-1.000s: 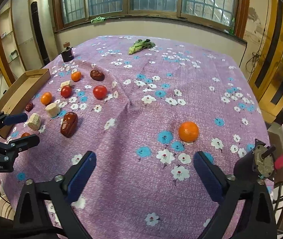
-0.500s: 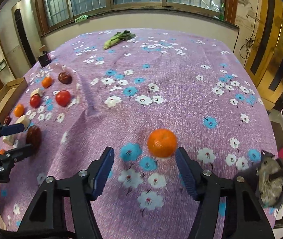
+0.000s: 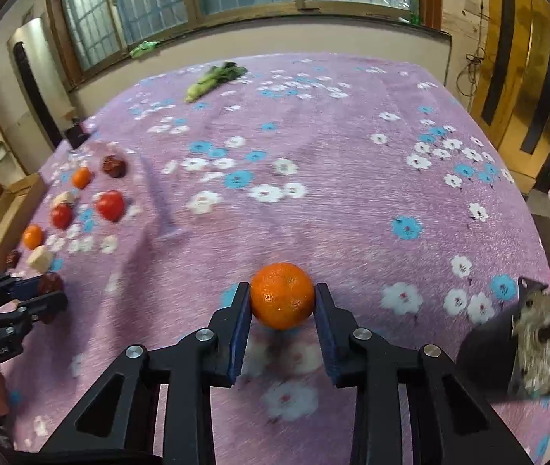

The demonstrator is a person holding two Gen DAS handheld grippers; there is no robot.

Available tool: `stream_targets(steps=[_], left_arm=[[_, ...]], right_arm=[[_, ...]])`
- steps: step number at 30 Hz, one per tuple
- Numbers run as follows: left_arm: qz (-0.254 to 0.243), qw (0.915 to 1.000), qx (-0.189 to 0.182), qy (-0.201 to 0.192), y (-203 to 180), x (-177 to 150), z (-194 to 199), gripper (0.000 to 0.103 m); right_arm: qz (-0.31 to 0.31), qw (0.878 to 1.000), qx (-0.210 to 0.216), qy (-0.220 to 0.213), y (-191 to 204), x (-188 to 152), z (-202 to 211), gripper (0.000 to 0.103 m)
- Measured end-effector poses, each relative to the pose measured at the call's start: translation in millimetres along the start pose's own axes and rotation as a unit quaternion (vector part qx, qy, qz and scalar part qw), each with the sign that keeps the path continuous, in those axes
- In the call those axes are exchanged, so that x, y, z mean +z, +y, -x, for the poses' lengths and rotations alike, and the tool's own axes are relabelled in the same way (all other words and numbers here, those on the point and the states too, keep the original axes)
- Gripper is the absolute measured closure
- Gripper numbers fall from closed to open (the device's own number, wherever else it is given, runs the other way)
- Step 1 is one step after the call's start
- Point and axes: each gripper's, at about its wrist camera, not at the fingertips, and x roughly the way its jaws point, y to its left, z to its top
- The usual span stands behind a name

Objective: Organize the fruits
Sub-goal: 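Grasp the dried red date with the left tool while the right tool grasps a mandarin orange, then carry the date and the orange over the cardboard tray with both tools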

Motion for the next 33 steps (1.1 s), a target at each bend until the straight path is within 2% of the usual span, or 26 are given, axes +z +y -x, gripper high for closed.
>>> stream_targets(steps=[10,21,33], left_arm=[[0.024,0.9992,0.004,-0.031,26,-18,49,0.073],[0.047,0.997,0.015,-0.059,58,-37,87,0.073],[0.079,0.9925,0.045,-0.083,97,-54,119,0.073]], right_arm=[[0.036,0.997,0.069,-0.021,75,-9,34,0.07],[0.075,0.991,0.113,-0.016,138,-17,42,0.07],[0.109,0.981,0.158,-0.01,196,-16,41,0.071]])
